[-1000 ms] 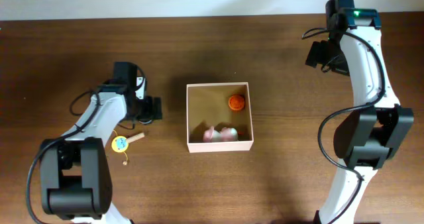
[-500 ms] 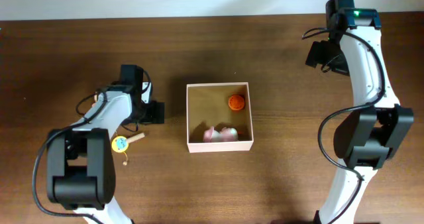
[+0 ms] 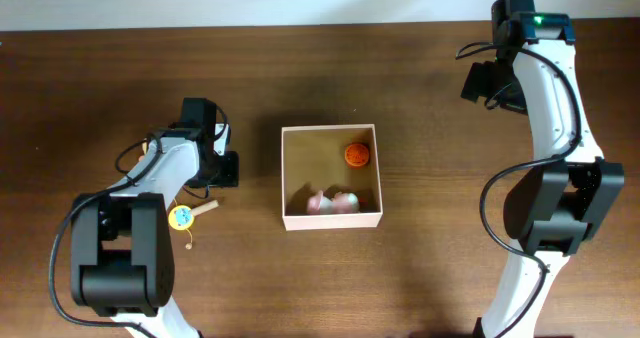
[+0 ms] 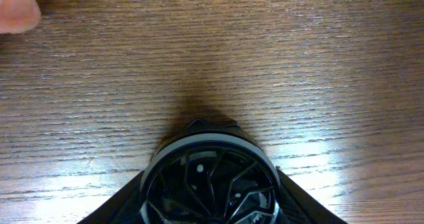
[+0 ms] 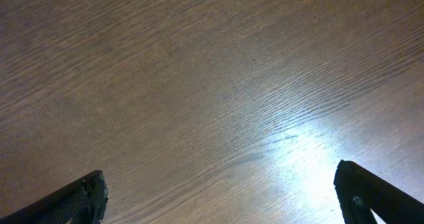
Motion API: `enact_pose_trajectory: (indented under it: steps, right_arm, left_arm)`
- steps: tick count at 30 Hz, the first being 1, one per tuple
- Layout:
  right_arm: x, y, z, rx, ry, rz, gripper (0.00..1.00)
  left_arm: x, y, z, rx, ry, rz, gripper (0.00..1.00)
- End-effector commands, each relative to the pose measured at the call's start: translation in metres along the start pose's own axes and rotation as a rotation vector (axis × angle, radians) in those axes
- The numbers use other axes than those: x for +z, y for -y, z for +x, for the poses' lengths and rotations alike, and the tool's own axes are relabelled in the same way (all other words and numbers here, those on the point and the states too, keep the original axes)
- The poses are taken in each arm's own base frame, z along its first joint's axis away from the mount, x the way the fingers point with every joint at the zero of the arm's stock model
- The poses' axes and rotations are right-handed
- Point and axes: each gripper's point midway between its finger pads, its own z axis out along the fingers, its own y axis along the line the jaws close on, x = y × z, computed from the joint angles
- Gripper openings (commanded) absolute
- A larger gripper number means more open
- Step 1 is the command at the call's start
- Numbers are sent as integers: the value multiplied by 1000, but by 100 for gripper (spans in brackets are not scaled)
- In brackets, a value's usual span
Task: Pack container
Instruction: 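Lower the left gripper over the black disc, then lift the left gripper up and forward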
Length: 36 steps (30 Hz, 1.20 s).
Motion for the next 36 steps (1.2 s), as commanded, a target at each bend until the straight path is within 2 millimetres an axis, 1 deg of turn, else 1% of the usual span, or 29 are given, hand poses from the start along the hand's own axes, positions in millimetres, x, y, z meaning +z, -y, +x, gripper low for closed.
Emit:
enact_pose_trajectory:
  steps: [1, 5, 9, 12, 16, 17, 22, 23, 28, 29, 32, 36]
  right_arm:
    - [-2, 1, -1, 14, 5, 0, 99]
    - [-2, 1, -1, 14, 5, 0, 99]
    - [-2, 1, -1, 14, 5, 0, 99]
    - [-2, 1, -1, 14, 5, 0, 99]
    - [-2, 1, -1, 14, 5, 0, 99]
    - [-2, 1, -1, 14, 5, 0, 99]
    - [-2, 1, -1, 14, 5, 0, 99]
    - [-2, 1, -1, 14, 5, 0, 99]
    - [-2, 1, -1, 14, 5, 0, 99]
    - [-2, 1, -1, 14, 5, -1, 99]
    - [-2, 1, -1, 14, 5, 0, 99]
    - [-2, 1, -1, 14, 5, 0, 99]
  left_arm:
    - [-2, -1, -6, 8, 15, -3, 47]
    - [-3, 0, -7, 8, 15, -3, 47]
    - [-13, 0, -16, 8, 23, -4, 47]
    - [-28, -3, -31, 8, 45, -26, 45]
    - [-52, -5, -53, 8, 81, -45, 42]
    - [-65, -5, -63, 8, 102, -44, 42]
    - [-98, 4, -88, 25, 159, -38, 42]
    - [-111, 12, -95, 40, 180, -32, 42]
    - [-141, 41, -109, 96, 231, -11, 41]
    - [-145, 47, -111, 109, 240, -7, 41]
    - [-156, 76, -112, 167, 259, 14, 41]
    - [-159, 113, -103, 246, 256, 42, 41]
